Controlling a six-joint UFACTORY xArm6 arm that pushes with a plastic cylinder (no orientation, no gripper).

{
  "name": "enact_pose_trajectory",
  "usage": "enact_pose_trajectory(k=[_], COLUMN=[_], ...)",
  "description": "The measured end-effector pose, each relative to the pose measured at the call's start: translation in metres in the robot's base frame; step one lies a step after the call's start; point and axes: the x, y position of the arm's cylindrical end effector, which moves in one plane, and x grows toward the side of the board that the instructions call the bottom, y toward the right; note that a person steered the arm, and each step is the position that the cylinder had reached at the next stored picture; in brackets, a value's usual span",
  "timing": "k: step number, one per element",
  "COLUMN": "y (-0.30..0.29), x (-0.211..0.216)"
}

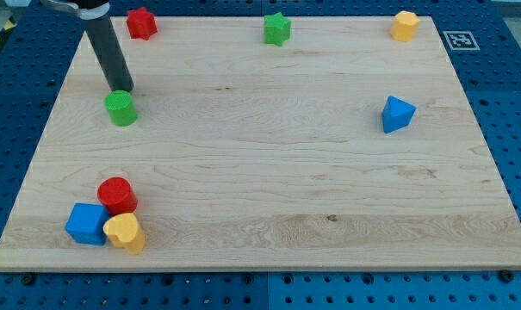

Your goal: Push the green circle to the top of the red circle

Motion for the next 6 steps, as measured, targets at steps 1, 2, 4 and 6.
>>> enact_pose_trajectory(k=[1,2,4,6], y=[0.000,0.003,0.007,0.013], x=[0.017,0.027,0.058,0.104])
